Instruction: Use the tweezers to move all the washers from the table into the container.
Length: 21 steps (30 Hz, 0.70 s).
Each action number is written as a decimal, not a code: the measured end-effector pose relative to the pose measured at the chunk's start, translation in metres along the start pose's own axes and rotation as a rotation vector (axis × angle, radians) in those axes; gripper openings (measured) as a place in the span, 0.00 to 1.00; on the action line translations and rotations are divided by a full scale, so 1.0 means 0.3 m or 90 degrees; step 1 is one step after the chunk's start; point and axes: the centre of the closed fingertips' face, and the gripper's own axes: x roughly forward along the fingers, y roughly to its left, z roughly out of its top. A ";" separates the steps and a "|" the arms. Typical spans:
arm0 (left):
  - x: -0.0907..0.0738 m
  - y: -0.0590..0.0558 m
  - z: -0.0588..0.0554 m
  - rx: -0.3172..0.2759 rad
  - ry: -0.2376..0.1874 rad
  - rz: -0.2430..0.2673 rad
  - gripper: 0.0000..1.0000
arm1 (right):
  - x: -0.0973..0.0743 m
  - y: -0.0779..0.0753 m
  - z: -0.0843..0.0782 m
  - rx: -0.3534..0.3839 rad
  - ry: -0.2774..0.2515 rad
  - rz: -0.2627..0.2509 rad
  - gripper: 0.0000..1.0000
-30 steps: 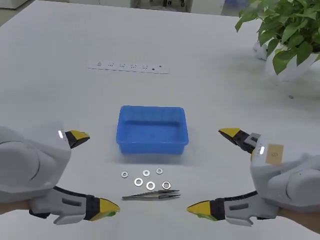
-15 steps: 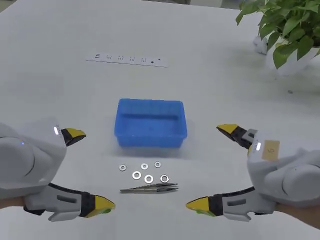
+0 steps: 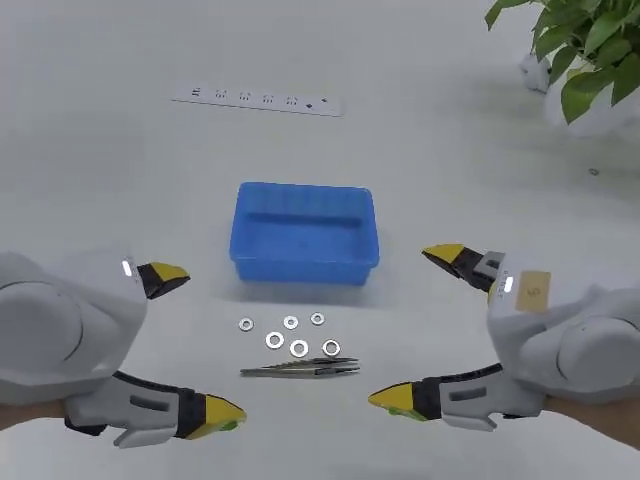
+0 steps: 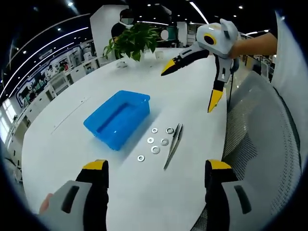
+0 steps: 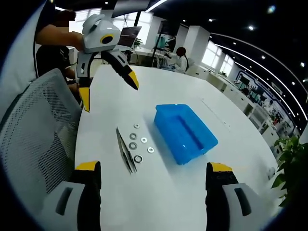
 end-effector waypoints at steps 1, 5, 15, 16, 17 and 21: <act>0.002 0.002 -0.002 0.000 -0.001 0.000 0.86 | 0.006 0.003 -0.003 -0.002 0.001 0.005 0.89; 0.027 0.019 -0.016 -0.038 -0.015 -0.004 0.86 | 0.025 0.018 -0.015 -0.008 0.009 0.023 0.85; 0.094 -0.026 -0.057 -0.004 0.022 -0.040 0.70 | 0.099 0.098 -0.024 -0.030 0.023 0.101 0.65; 0.105 -0.034 -0.067 -0.003 0.031 -0.047 0.67 | 0.111 0.113 -0.027 -0.039 0.029 0.114 0.59; 0.113 -0.041 -0.071 -0.002 0.035 -0.053 0.64 | 0.120 0.125 -0.029 -0.046 0.033 0.126 0.55; 0.147 -0.054 -0.088 0.008 0.047 -0.073 0.63 | 0.162 0.158 -0.037 -0.071 0.049 0.158 0.48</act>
